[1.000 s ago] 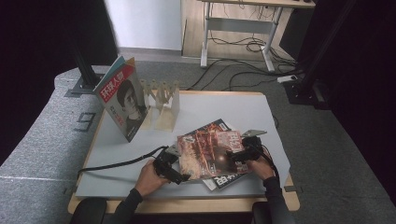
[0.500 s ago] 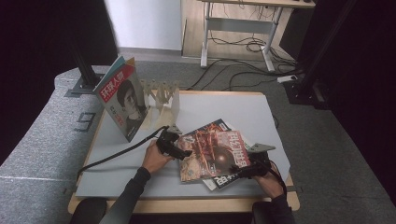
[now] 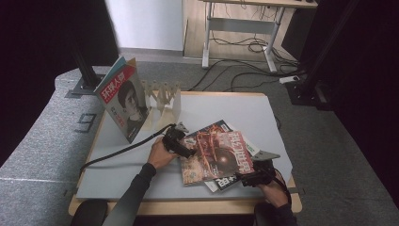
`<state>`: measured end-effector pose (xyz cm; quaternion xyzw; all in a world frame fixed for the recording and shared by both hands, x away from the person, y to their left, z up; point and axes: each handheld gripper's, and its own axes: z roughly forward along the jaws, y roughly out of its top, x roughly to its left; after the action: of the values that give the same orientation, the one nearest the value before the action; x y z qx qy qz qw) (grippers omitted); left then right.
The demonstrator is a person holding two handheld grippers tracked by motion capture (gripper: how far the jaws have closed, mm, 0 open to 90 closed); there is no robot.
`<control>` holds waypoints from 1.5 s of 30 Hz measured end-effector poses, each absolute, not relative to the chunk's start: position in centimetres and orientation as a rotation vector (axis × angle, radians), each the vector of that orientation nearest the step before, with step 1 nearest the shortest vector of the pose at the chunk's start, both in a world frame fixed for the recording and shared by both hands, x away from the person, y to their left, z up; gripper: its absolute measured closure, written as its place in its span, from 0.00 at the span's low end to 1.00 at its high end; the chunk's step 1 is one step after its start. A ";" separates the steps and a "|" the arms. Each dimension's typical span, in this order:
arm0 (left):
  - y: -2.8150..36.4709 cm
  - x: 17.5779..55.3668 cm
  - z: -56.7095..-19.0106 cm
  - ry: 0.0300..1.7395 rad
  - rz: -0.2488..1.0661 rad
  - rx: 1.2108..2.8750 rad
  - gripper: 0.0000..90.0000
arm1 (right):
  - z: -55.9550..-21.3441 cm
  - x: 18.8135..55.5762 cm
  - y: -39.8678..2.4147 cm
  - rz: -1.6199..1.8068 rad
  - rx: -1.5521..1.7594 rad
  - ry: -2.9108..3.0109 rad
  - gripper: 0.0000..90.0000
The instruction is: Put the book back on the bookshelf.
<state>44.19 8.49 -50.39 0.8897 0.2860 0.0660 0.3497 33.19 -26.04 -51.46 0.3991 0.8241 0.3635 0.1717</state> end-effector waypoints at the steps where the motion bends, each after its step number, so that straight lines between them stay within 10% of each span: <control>1: 8.6 44.1 -50.4 0.740 0.163 2.304 0.00 | -51.4 33.3 -26.2 1.026 1.142 2.333 0.00; 35: 11.5 37.5 -51.1 0.674 0.063 2.254 0.01 | -50.6 40.0 -29.8 0.953 1.284 2.235 0.01; 45: 13.2 36.9 -51.4 0.660 0.165 2.220 0.53 | -50.2 39.3 -29.3 0.999 1.265 2.253 0.01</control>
<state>36.94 13.21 -51.42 0.8769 0.2606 0.0653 0.3986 39.33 -29.31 -50.18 0.4487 0.7993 0.3545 0.1848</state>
